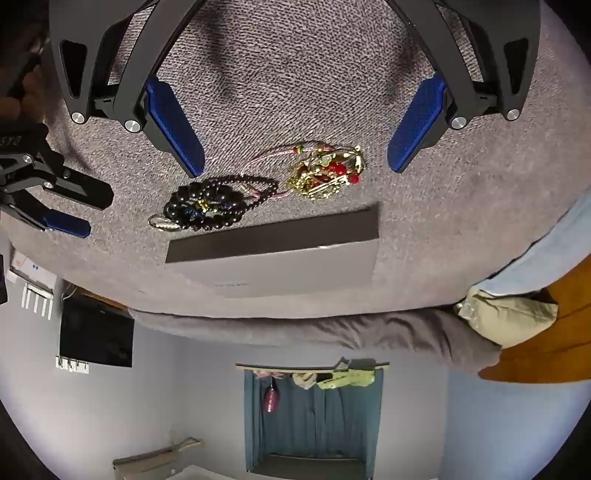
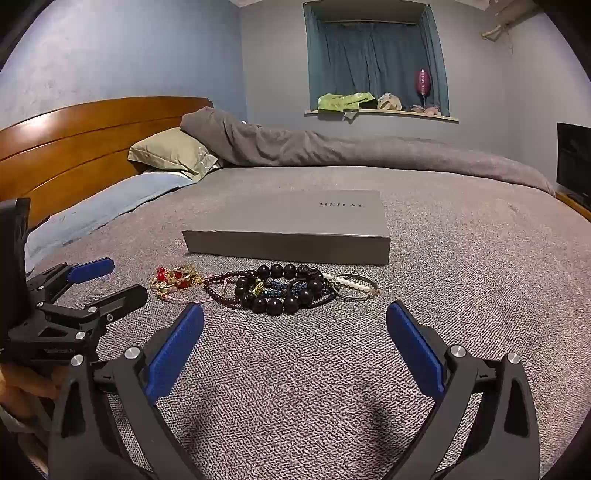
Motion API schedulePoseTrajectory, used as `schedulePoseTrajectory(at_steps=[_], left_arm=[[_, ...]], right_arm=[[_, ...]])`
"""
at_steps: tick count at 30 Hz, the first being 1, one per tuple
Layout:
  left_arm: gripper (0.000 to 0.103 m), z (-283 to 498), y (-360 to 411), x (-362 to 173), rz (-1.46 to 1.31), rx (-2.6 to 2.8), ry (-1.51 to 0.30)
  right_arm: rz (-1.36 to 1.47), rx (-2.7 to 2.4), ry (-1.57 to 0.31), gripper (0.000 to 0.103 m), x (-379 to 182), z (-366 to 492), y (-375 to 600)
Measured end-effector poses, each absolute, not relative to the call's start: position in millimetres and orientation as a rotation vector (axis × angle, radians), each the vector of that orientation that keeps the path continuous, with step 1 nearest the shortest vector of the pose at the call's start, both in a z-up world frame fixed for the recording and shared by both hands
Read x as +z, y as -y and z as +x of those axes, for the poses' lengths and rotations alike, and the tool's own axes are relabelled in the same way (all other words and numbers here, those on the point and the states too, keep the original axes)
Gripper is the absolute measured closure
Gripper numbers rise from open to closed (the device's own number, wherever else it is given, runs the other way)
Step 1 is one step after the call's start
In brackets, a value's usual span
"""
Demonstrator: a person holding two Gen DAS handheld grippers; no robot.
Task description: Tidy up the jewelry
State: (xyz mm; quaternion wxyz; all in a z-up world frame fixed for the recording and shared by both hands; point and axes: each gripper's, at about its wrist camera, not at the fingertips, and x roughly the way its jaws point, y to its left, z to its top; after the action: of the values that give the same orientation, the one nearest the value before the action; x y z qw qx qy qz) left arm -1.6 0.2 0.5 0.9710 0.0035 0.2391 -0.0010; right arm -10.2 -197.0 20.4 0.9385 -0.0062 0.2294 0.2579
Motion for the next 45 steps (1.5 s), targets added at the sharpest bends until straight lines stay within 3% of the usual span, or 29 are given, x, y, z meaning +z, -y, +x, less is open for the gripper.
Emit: schedulePoseTrajectory(at_steps=[45], left_arm=[[0.005,1.1,2.0,-5.2,0.003,-0.015,-0.508]], right_arm=[[-0.009,0.529,-0.481,0.005,17.3,-5.9,195.6]])
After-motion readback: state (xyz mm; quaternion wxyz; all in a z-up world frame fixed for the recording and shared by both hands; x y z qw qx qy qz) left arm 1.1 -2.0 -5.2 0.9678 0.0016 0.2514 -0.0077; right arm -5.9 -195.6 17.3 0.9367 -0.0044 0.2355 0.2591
